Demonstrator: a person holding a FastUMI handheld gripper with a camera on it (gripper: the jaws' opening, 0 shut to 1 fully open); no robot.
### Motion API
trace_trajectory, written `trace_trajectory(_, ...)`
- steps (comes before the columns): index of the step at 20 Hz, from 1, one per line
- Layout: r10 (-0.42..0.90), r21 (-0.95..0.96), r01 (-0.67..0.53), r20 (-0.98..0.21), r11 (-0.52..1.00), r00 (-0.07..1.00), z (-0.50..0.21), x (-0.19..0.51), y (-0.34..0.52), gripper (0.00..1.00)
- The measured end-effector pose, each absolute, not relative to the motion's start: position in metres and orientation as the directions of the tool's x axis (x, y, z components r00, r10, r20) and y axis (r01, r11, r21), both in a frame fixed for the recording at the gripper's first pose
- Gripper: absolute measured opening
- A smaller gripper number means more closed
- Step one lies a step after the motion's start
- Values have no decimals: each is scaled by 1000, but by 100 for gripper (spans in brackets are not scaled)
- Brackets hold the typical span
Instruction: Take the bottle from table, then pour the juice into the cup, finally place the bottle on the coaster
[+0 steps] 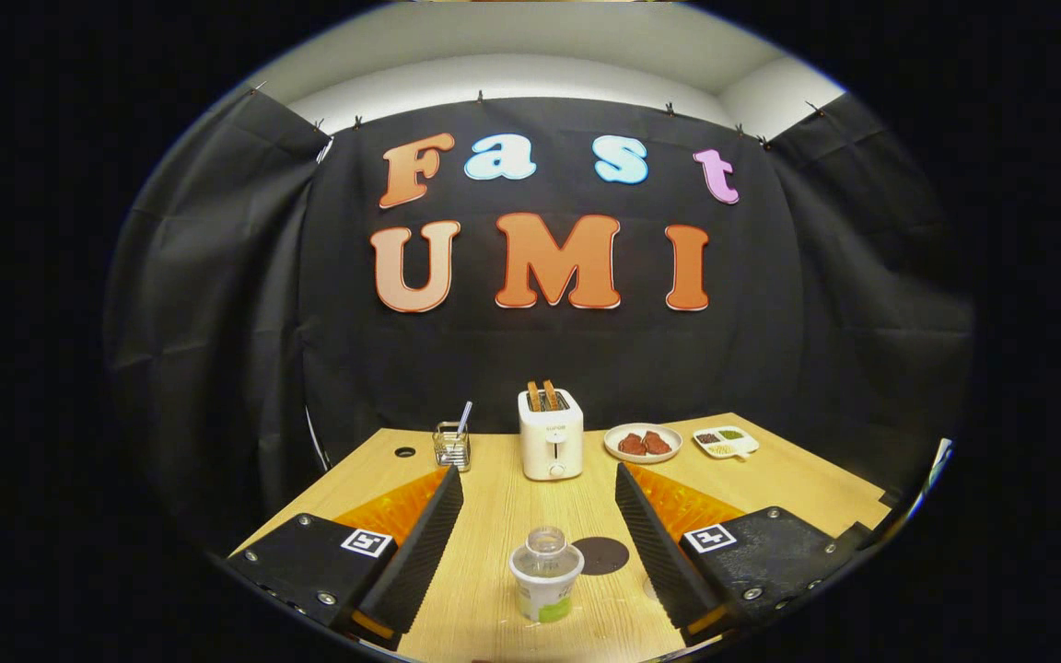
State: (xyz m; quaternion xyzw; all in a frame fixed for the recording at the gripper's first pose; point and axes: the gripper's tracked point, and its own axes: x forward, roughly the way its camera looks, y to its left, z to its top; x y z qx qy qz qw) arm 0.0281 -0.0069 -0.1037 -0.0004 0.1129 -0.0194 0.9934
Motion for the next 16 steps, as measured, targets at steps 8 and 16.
trace_trajectory(8, -50, -13, 48, -324, 999, 945, -175, 25, -9, 99)
trace_trajectory(16, -43, -24, 37, -394, 999, 918, -229, 26, -6, 99)
